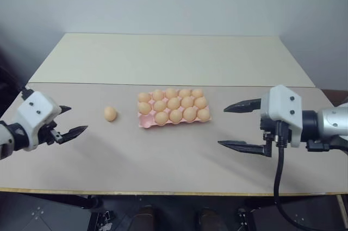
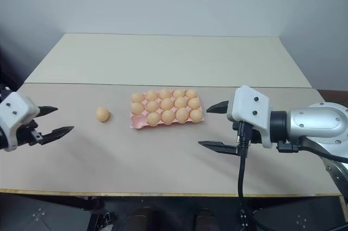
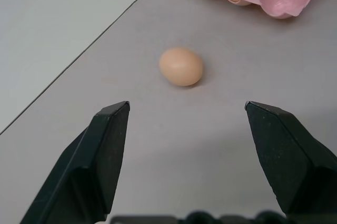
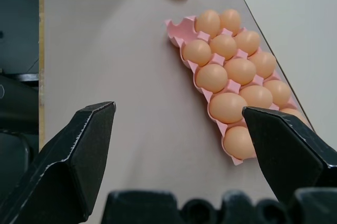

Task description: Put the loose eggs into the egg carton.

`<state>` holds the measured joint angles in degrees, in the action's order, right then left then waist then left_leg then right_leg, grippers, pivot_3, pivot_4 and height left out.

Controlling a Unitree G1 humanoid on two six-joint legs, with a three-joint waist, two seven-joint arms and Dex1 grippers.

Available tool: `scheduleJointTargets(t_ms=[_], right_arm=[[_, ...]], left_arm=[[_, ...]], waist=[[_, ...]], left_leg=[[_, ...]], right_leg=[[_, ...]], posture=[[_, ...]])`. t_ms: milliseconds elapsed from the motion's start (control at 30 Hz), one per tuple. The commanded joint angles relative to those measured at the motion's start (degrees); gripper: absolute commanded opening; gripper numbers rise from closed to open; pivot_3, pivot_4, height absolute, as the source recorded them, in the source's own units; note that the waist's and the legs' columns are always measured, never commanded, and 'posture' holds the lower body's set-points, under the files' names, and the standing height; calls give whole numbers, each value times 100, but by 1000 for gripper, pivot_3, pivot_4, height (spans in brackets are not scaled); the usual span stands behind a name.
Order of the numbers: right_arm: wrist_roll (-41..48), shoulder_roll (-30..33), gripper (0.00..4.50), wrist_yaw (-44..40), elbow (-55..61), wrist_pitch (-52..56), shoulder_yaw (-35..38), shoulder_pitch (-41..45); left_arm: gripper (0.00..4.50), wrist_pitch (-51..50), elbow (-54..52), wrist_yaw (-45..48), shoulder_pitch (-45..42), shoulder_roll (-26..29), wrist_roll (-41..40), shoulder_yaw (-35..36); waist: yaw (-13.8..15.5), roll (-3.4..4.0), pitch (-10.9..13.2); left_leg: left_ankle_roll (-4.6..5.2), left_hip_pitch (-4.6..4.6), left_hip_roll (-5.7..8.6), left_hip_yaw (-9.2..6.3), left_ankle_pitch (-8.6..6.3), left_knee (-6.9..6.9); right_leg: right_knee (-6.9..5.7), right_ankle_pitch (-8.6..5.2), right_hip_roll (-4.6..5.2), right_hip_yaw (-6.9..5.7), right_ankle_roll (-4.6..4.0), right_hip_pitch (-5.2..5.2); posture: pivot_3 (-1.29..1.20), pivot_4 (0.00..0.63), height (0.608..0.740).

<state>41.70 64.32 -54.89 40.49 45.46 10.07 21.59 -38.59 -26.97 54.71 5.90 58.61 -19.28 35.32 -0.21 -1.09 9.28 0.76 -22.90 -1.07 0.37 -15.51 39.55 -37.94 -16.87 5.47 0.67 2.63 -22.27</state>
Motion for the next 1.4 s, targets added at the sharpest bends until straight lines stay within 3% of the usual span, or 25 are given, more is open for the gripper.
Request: scheduleJointTargets(t_ms=[33, 367, 500, 667, 833, 967, 1400], right_arm=[[-204, 88, 4500, -223, -237, -290, -165, 222], [-426, 21, 4500, -275, -478, -320, -394, 531], [-351, 12, 4500, -159, -381, -142, -261, 470], [-278, 36, 4500, 8, -181, 45, -83, 301], [-240, 20, 4500, 167, -53, 158, 33, 167], [-189, 31, 4500, 283, 1, 222, 80, 132], [-110, 109, 4500, 642, 332, 534, 445, -323]], left_arm=[[3807, -415, -547, -145, 119, -96, -226, 405], [3807, -414, -612, -797, -118, -270, -53, 56], [3807, -949, -550, -1689, -941, -607, -51, -580], [3807, -1117, -112, -2332, -1422, -625, 482, -1477], [3807, -1109, 673, -2955, -2208, -1041, 878, -2274], [3807, -839, 1381, -3132, -2871, -1628, 877, -2511], [3807, -419, 2515, -3002, -3073, -1961, 1098, -2989]], waist=[[-6, 0, 0], [3, 0, 0], [43, -1, 0], [36, -2, -1], [49, -3, -1], [74, -5, -2], [76, -6, -2]], left_leg=[[0, 1, 0, 0, 0, 0], [0, 2, 2, -1, 0, -12], [-1, 6, 6, -2, 1, -11], [-1, 4, 11, -1, 1, -17], [-1, 2, 13, 0, 1, -17], [-2, 0, 19, 0, 1, -11], [-1, -3, 19, 1, 1, -4]], right_leg=[[-1, 0, 0, -1, 0, 0], [1, 1, 1, 2, -1, -3], [-3, 1, 6, 0, -1, 1], [-3, 1, 3, 4, -1, -4], [-5, 1, 1, 5, -1, -7], [-7, 1, 1, 2, -1, -6], [-11, 1, 3, 4, -1, -8]], posture=[[0, 150, 740], [0, 150, 740], [0, 150, 740], [0, 150, 740], [0, 150, 740], [0, 150, 740], [0, 150, 740]])
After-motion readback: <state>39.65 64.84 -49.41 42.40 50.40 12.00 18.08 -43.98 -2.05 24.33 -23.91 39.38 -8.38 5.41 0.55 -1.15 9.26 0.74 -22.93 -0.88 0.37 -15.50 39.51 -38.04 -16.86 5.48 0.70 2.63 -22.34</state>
